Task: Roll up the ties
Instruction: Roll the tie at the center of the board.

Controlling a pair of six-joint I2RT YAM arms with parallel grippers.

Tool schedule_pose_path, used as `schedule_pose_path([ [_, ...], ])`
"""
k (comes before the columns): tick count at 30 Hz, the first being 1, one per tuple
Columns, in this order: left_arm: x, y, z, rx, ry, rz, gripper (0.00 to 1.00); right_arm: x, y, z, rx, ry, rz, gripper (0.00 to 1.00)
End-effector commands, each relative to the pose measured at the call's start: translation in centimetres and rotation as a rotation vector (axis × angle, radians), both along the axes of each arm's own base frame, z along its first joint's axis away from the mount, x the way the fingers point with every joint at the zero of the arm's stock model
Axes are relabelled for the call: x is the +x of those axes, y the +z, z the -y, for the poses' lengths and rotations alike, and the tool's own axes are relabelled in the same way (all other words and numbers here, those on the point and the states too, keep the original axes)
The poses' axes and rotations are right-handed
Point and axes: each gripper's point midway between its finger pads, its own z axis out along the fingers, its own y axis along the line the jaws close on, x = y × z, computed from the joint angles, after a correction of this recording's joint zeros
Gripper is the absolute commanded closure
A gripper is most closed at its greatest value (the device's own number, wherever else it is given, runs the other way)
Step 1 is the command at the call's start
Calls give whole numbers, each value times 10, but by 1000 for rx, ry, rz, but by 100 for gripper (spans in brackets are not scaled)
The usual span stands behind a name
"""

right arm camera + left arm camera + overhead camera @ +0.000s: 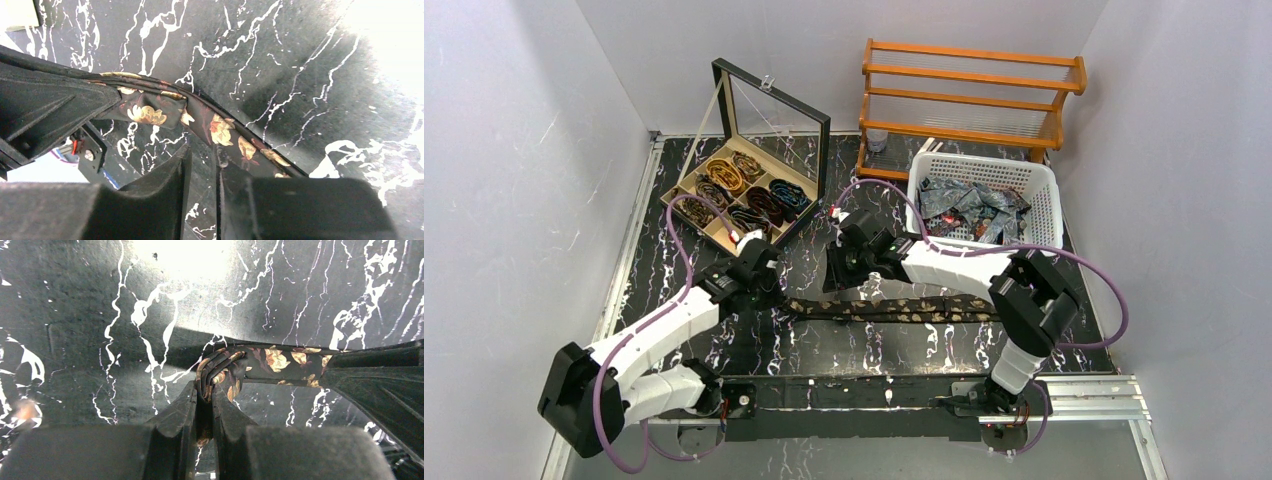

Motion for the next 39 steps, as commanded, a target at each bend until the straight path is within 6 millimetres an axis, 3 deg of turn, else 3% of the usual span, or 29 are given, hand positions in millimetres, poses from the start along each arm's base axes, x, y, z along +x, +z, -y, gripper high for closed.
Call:
schedule_pose_path([
  [1,0,5,-24,192,34,6,100,-4,7,-23,101,-1,-68,73],
  [11,6,16,-16,308,27,31,100,-17,-10,-65,207,-19,-270,79],
  [17,7,20,-8,341,13,45,100,-18,-31,-76,184,-19,-344,80],
  [23,9,26,-3,410,-2,69,100,-20,-40,-78,157,-21,-377,82],
  [27,9,28,-1,453,-8,80,100,-16,-32,-68,146,-46,-348,82],
  [32,10,29,1,497,-9,91,100,-3,-4,-44,195,-106,-288,76],
  [39,13,28,19,526,-41,98,100,17,-13,38,50,-373,-242,72],
])
